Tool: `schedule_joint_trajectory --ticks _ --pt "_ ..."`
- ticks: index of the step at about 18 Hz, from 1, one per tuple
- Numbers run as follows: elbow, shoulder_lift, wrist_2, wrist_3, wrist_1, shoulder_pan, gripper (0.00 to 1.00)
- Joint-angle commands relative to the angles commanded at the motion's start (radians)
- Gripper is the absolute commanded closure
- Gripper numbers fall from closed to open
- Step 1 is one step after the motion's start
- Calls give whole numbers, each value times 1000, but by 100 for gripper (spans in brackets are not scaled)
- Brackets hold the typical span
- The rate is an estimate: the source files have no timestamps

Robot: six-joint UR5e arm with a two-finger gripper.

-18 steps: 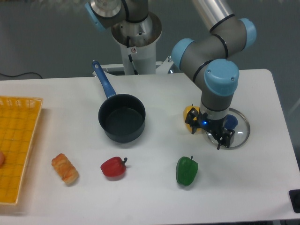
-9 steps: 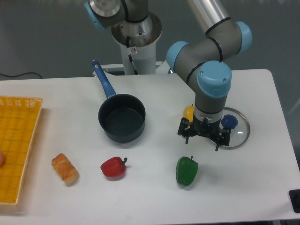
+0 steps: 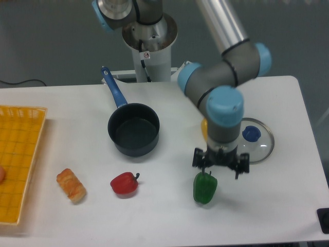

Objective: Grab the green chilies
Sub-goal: 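Lower the gripper around the green bell pepper and close on it, then hold the green bell pepper in the closed gripper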

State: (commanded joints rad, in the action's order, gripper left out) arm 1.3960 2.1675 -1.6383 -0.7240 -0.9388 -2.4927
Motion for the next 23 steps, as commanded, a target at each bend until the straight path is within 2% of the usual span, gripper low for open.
schedule_joint_trajectory --ticks 11,15,21,23 --pt "34 35 -9 -103 -8 -2 0" --pt "37 54 -55 -103 -8 -2 0" --pt "37 52 -48 -101 -9 0 0" --pt "37 34 -31 -103 -15 -2 0"
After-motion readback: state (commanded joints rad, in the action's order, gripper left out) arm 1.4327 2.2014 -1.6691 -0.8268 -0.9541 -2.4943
